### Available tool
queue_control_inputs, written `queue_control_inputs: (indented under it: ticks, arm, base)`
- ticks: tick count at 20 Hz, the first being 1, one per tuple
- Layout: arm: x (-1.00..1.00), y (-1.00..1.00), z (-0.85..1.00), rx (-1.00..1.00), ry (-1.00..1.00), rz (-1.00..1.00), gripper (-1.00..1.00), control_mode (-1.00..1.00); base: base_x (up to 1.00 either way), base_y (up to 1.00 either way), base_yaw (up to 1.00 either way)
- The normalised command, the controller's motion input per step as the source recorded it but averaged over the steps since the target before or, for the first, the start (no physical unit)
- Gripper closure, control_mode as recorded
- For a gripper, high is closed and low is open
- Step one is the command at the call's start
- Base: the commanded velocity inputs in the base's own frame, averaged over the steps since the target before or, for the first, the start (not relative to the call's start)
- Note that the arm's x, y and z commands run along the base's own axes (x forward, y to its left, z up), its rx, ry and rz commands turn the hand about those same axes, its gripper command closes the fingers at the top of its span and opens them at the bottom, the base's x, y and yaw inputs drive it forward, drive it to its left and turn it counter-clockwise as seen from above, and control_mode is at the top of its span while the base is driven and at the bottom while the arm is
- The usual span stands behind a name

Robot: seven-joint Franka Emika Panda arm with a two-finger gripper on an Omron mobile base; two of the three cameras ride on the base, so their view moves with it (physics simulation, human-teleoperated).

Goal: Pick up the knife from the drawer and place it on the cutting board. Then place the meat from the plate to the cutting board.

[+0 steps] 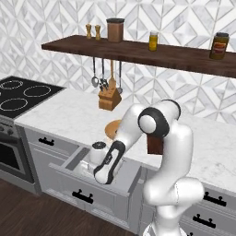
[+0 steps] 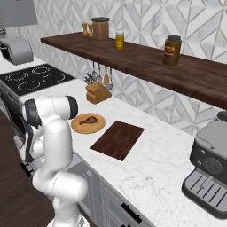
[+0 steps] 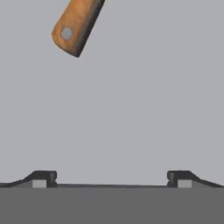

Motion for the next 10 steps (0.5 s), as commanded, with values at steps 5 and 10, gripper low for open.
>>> queue_control_inputs:
  ticks: [5, 10]
  arm:
    - [-0.94, 1.0, 0.07, -0.11, 0.0, 0.0, -1.0, -1.0]
    - [-0.86, 0.86, 0.78, -0.15, 0.0, 0.0, -1.0, -1.0]
  base:
    - [0.0, 0.0, 0.0]
    - [0.0, 0.0, 0.0]
